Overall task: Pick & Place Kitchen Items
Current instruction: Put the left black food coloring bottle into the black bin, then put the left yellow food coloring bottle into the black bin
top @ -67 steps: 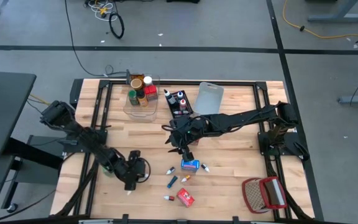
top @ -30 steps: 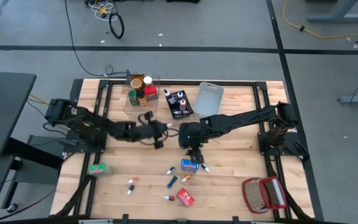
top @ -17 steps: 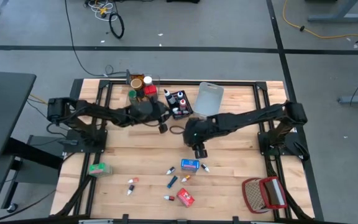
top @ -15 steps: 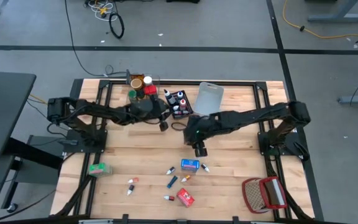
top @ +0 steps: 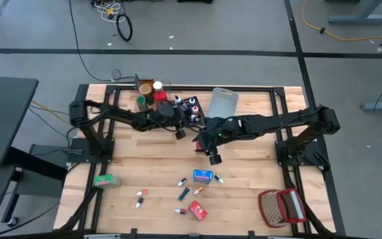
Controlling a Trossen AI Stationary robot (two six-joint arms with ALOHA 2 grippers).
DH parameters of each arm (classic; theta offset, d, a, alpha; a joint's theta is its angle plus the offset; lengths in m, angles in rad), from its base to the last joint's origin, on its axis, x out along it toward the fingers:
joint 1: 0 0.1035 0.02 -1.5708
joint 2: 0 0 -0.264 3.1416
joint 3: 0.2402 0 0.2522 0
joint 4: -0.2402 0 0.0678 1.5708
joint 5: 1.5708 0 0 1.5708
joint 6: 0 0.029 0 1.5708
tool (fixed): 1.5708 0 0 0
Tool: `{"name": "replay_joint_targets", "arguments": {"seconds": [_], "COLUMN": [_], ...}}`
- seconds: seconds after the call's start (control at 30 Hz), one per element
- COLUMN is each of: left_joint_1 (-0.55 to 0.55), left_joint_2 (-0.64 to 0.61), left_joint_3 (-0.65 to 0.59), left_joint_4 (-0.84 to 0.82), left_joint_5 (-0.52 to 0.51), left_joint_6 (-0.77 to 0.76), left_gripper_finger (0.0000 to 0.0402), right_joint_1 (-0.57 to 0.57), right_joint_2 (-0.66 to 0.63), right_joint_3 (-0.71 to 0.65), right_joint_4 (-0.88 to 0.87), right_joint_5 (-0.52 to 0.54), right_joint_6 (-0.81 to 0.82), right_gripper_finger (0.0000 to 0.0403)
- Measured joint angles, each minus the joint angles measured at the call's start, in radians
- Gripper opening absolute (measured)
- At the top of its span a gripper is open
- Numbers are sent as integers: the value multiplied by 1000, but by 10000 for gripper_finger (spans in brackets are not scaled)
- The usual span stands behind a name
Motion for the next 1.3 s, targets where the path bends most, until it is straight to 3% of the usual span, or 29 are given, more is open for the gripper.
{"name": "replay_joint_targets", "arguments": {"seconds": [0.2,0.53,0.67,0.97,1.07,1.3], "left_joint_1": [1,2,-6,-15,-49,-226], "left_joint_2": [94,105,80,-245,-367,-622], "left_joint_3": [63,124,129,129,120,7], "left_joint_4": [-48,-103,-139,-557,-657,-685], "left_joint_5": [14,-58,-57,204,208,184], "left_joint_6": [-9,10,-57,-218,-205,-277], "left_gripper_finger": [105,154,169,157,148,133], "right_joint_1": [-2,-11,-12,-13,-13,-12], "right_joint_2": [1,1,2,2,2,2], "right_joint_3": [0,0,0,0,0,0], "right_joint_4": [-5,2,4,5,5,13], "right_joint_5": [0,6,6,6,6,6], "right_joint_6": [-19,-72,-73,-70,-69,-7], "right_gripper_finger": [188,188,188,188,188,188]}}
